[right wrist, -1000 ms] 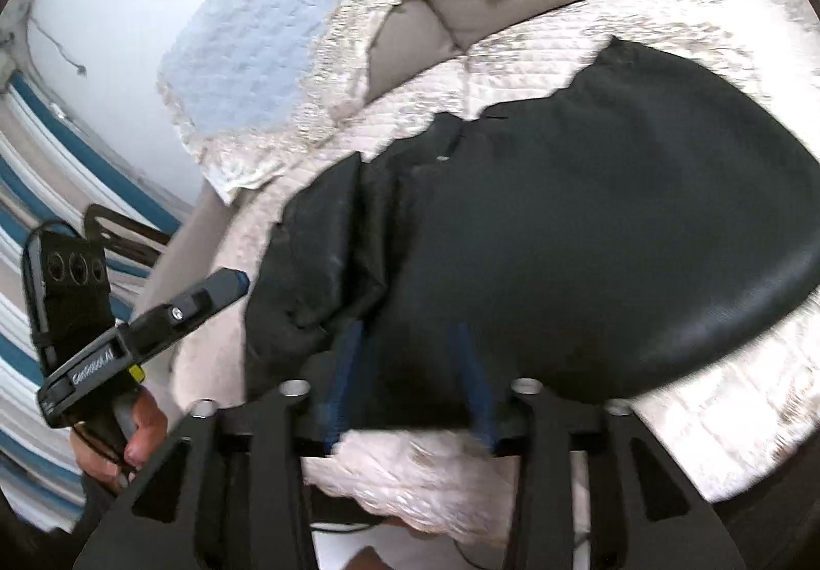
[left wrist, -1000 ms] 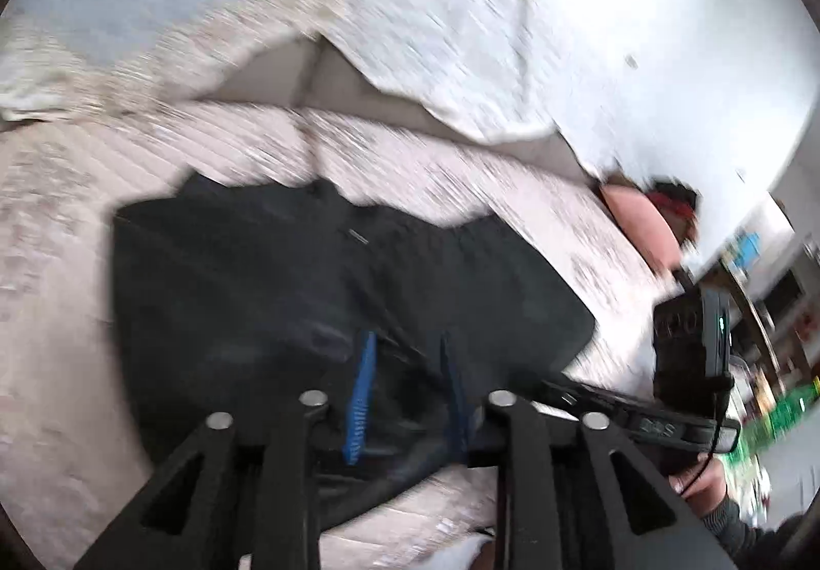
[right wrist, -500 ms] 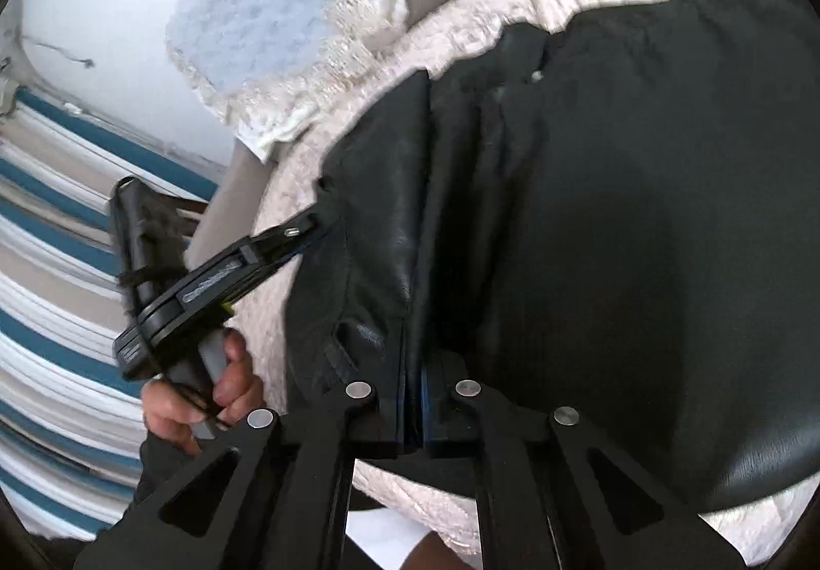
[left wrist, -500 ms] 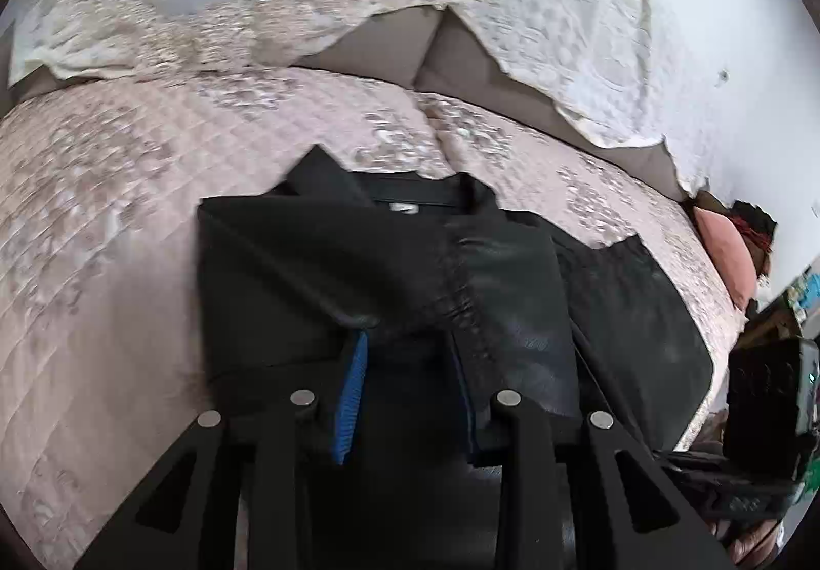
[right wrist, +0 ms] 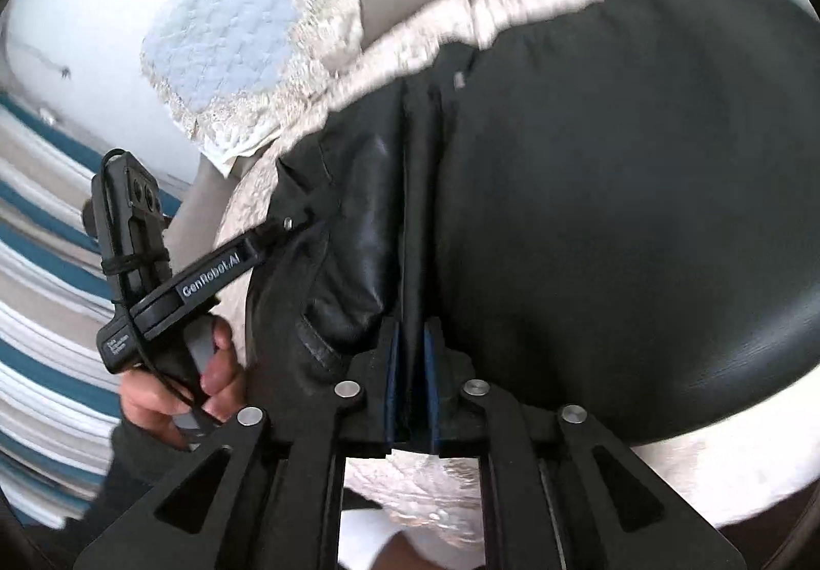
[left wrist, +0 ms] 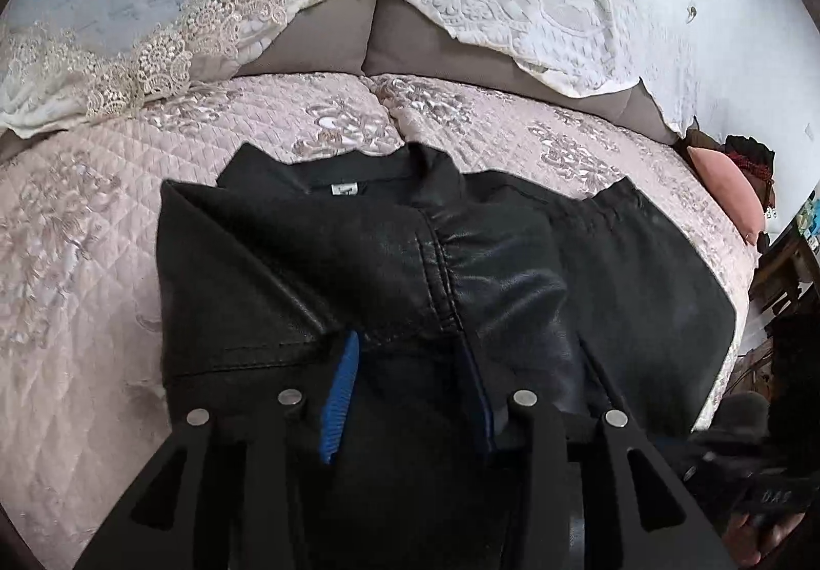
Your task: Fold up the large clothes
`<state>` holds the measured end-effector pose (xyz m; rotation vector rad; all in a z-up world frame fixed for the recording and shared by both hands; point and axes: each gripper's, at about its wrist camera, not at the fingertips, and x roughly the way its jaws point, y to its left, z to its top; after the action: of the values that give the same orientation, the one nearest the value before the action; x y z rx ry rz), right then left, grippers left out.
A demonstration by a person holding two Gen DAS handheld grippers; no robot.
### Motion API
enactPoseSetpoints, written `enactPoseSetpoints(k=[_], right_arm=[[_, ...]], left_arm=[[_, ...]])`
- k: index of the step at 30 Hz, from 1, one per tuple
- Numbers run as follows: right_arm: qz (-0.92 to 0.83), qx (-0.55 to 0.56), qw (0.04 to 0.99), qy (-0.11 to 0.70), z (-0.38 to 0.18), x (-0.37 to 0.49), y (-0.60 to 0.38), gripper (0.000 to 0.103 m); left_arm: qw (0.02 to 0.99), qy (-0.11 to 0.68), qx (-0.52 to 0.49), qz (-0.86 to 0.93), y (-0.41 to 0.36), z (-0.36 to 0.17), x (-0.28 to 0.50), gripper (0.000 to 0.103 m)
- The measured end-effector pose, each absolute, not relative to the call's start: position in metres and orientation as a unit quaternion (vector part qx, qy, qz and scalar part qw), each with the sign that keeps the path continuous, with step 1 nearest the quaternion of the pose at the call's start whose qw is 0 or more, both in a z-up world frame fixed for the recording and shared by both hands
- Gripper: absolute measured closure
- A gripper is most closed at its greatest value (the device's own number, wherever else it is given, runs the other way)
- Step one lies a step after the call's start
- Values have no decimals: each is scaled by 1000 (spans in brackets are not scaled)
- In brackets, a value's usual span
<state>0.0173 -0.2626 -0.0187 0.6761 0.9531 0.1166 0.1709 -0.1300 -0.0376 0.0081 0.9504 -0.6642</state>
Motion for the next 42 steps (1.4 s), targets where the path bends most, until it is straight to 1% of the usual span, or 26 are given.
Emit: enactPoseSetpoints(k=[4, 6, 9, 11, 15, 20, 23, 26, 31, 34, 36, 42], right_arm=[[47, 286, 859, 421, 9, 15, -260, 93], [52, 278, 865, 416, 13, 19, -256, 93], [62, 272, 862, 424, 6, 27, -250, 93], [58, 263, 857, 438, -5, 21, -250, 93], [48, 267, 847, 457, -28, 20, -253, 93], [51, 252, 852, 457, -36, 19, -252, 97], [50, 255, 852, 454, -34, 20, -254, 97], [46, 244, 856, 453, -20, 17, -253, 94], [47, 224, 870, 437, 2, -6, -253, 94], [40, 220, 869, 441, 0, -14, -255, 94], [36, 223, 866, 445, -4, -16, -256, 94], [22, 225, 868, 443, -2, -24, -260, 94]], left_arm=[[847, 424, -15, -321, -133, -14, 180, 62], [851, 424, -10, -310, -141, -14, 193, 62], [838, 456, 2, -298, -154, -40, 210, 61], [841, 457, 6, -289, -156, -56, 212, 60], [850, 442, 15, -284, -157, -61, 207, 59], [860, 431, 39, -271, -167, -66, 206, 58], [858, 433, 32, -274, -164, -62, 207, 58], [863, 428, 37, -267, -157, -43, 193, 59], [867, 401, 16, -294, -133, -14, 134, 59], [852, 423, 23, -309, -134, -27, 108, 59], [851, 427, 53, -301, -143, -44, 97, 59], [857, 427, 75, -279, -155, -53, 98, 59]])
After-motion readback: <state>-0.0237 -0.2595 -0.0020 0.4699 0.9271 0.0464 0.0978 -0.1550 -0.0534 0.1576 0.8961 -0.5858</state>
